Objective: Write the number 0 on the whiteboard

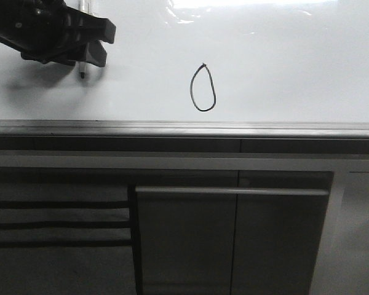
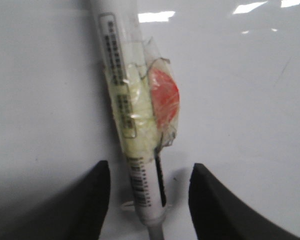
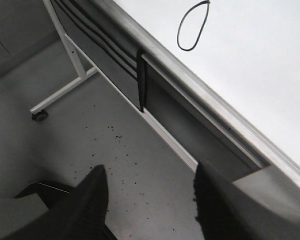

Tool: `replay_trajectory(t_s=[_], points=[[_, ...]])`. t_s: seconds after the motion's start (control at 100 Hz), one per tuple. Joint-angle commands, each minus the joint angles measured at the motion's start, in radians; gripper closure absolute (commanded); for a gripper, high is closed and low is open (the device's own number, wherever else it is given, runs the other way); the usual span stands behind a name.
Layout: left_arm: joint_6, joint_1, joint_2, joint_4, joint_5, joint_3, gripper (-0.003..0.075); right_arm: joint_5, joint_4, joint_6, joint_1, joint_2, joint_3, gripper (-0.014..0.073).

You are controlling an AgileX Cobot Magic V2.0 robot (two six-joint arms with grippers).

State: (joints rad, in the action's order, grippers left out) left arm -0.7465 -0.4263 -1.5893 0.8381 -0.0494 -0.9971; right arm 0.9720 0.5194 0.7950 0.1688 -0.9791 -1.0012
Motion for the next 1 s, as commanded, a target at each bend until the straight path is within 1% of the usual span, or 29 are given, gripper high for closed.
replay_trajectory(t_s=[0.0, 0.08, 0.14, 0.19, 0.22, 0.28, 0.35, 0.38, 0.42, 0.46, 0.48, 0.52, 0.54, 0.58, 0.65, 0.77, 0.88, 0.95, 0.99], points=[[0.001, 0.012, 0.045, 0.000, -0.051, -0.028, 0.0311, -0.052, 0.023, 0.001, -0.007, 0.015, -0.024, 0.0242], [-0.001, 0.012, 0.080, -0.013, -0.022, -0.028, 0.0311, -0.046, 0.008, 0.001, -0.007, 0.015, -0.026, 0.0242], [-0.001, 0.016, 0.118, -0.064, 0.030, -0.028, 0.0311, -0.036, -0.019, -0.003, -0.007, 0.025, -0.026, 0.0242], [-0.001, 0.027, 0.153, -0.095, 0.095, -0.028, 0.0311, -0.019, -0.052, -0.012, -0.007, 0.040, -0.026, 0.0242], [-0.001, 0.039, 0.174, -0.121, 0.159, -0.028, 0.0311, -0.008, -0.077, -0.019, -0.007, 0.049, -0.026, 0.0242], [0.002, 0.060, 0.224, -0.192, 0.270, -0.028, 0.0311, 0.004, -0.158, -0.062, -0.007, 0.068, -0.026, 0.0242], [0.027, 0.097, 0.284, -0.277, 0.426, -0.028, 0.0311, 0.016, -0.299, -0.178, -0.010, 0.101, -0.026, 0.0242], [0.056, 0.116, 0.309, -0.319, 0.511, -0.028, 0.0311, 0.025, -0.366, -0.254, -0.010, 0.114, -0.026, 0.0242], [0.139, 0.136, 0.348, -0.394, 0.582, -0.028, 0.0311, 0.034, -0.460, -0.342, -0.010, 0.133, -0.026, 0.0242], [0.237, 0.158, 0.379, -0.484, 0.662, -0.028, 0.0311, 0.034, -0.533, -0.473, -0.010, 0.147, -0.024, 0.0242], [0.269, 0.167, 0.400, -0.529, 0.693, -0.028, 0.0311, 0.034, -0.555, -0.538, -0.010, 0.154, -0.022, 0.0242], [0.379, 0.180, 0.440, -0.601, 0.725, -0.025, 0.0311, 0.021, -0.574, -0.660, -0.010, 0.170, -0.011, 0.0242], [0.434, 0.187, 0.461, -0.639, 0.726, -0.017, 0.0311, 0.008, -0.579, -0.707, -0.010, 0.181, -0.005, 0.0242], [0.507, 0.197, 0.508, -0.692, 0.718, 0.003, 0.0311, -0.041, -0.579, -0.748, -0.010, 0.203, 0.024, 0.0243], [0.562, 0.201, 0.597, -0.728, 0.654, 0.060, 0.0311, -0.168, -0.579, -0.795, -0.010, 0.259, 0.097, 0.0265], [0.566, 0.201, 0.760, -0.715, 0.463, 0.212, 0.0311, -0.357, -0.577, -0.855, -0.010, 0.361, 0.228, 0.0359], [0.566, 0.201, 0.885, -0.703, 0.337, 0.331, 0.0318, -0.442, -0.577, -0.857, -0.010, 0.427, 0.319, 0.0454], [0.566, 0.201, 0.949, -0.703, 0.277, 0.393, 0.0372, -0.485, -0.577, -0.857, -0.010, 0.460, 0.361, 0.0534], [0.566, 0.201, 0.978, -0.701, 0.247, 0.418, 0.0437, -0.505, -0.577, -0.857, -0.010, 0.475, 0.383, 0.0582]])
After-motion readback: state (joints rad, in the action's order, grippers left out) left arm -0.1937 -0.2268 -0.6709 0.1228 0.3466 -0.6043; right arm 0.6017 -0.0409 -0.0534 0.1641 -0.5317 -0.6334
